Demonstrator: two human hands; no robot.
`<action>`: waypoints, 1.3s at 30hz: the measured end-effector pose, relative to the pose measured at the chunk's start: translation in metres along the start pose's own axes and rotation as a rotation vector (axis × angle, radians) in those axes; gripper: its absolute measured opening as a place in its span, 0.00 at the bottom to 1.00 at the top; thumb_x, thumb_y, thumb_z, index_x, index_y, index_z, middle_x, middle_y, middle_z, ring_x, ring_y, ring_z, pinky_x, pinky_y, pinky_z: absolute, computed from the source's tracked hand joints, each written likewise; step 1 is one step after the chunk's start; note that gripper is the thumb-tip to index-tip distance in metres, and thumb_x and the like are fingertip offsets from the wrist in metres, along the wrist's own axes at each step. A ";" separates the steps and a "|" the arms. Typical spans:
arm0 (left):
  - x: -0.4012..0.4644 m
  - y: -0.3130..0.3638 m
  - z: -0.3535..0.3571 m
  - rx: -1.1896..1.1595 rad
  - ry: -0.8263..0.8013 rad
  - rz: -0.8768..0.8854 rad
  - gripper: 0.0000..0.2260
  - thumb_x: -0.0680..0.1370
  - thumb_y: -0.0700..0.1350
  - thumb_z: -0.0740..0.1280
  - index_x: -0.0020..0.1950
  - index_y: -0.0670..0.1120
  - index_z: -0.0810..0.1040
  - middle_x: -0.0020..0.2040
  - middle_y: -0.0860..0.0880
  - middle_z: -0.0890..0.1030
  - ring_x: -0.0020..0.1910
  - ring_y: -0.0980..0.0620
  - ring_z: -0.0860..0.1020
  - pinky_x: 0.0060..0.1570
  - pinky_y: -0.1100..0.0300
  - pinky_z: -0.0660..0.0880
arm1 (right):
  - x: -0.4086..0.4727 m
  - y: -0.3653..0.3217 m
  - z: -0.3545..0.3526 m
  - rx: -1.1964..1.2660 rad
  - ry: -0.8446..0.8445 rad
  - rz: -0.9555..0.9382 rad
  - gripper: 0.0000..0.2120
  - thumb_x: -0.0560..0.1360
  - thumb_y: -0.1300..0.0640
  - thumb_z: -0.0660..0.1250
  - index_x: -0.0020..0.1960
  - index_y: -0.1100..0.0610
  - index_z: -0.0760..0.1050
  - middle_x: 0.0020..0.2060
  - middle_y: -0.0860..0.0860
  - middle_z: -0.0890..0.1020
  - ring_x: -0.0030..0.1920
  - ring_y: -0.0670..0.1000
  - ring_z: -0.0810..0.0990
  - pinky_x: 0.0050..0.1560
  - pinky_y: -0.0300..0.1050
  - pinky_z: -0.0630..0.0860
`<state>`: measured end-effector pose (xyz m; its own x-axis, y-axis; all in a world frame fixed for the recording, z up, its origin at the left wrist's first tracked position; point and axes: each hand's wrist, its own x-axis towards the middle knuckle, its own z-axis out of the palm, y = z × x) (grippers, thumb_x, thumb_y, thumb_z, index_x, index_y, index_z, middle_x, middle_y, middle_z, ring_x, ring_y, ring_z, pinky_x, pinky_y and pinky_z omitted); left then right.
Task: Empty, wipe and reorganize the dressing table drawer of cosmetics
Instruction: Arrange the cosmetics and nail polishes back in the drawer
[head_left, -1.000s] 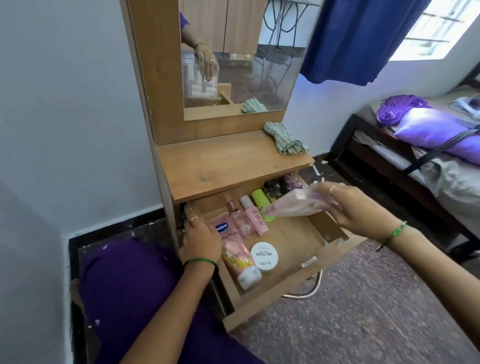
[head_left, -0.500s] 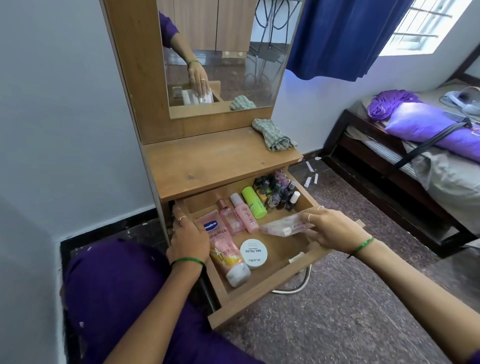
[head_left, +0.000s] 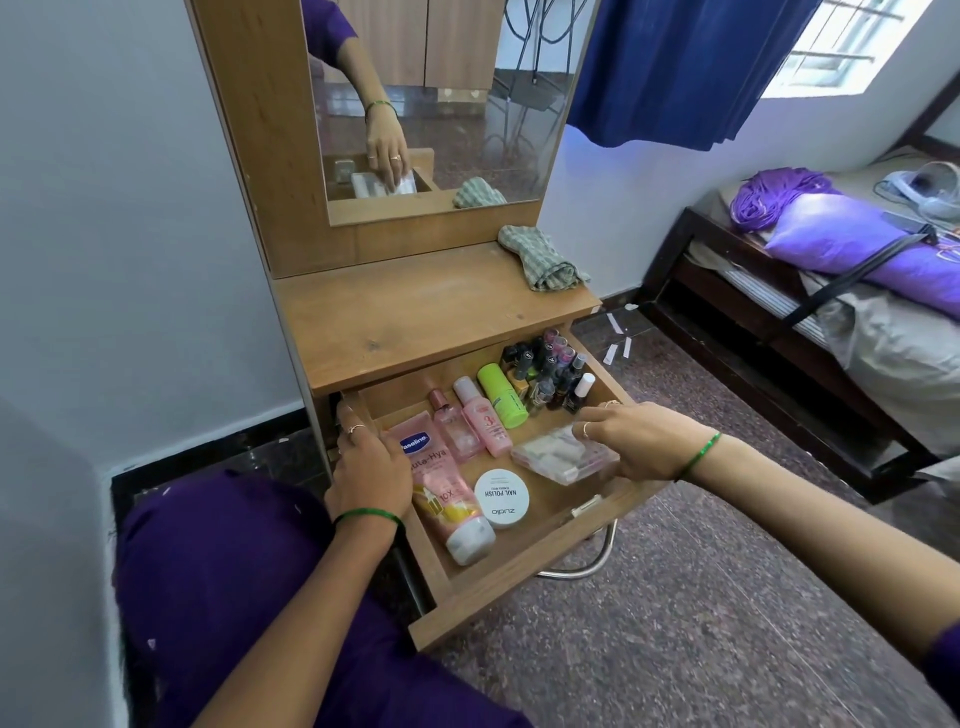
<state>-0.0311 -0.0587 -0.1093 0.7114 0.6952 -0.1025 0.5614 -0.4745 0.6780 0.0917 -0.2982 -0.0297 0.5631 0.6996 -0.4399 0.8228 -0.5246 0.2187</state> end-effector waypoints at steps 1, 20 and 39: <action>0.000 0.000 0.000 -0.002 0.000 -0.001 0.26 0.81 0.47 0.53 0.76 0.46 0.47 0.69 0.40 0.68 0.60 0.38 0.74 0.50 0.45 0.72 | 0.001 0.000 -0.001 -0.010 -0.022 -0.005 0.26 0.73 0.50 0.68 0.68 0.53 0.66 0.65 0.46 0.69 0.62 0.52 0.72 0.51 0.46 0.71; 0.000 0.004 -0.001 0.000 0.018 -0.006 0.25 0.82 0.47 0.53 0.76 0.45 0.48 0.67 0.39 0.70 0.59 0.38 0.75 0.49 0.46 0.71 | 0.018 0.005 0.011 -0.059 -0.041 -0.020 0.19 0.71 0.55 0.66 0.60 0.54 0.67 0.57 0.53 0.76 0.57 0.56 0.74 0.50 0.50 0.75; 0.001 0.000 0.001 -0.009 0.023 -0.003 0.25 0.81 0.47 0.54 0.76 0.46 0.48 0.66 0.40 0.71 0.58 0.38 0.76 0.49 0.45 0.73 | 0.035 0.010 0.020 0.032 -0.012 -0.047 0.04 0.75 0.60 0.64 0.49 0.58 0.73 0.57 0.49 0.73 0.52 0.56 0.77 0.49 0.51 0.75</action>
<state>-0.0300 -0.0584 -0.1107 0.6996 0.7091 -0.0882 0.5600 -0.4675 0.6840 0.1180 -0.2888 -0.0601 0.5229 0.7180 -0.4594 0.8451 -0.5070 0.1696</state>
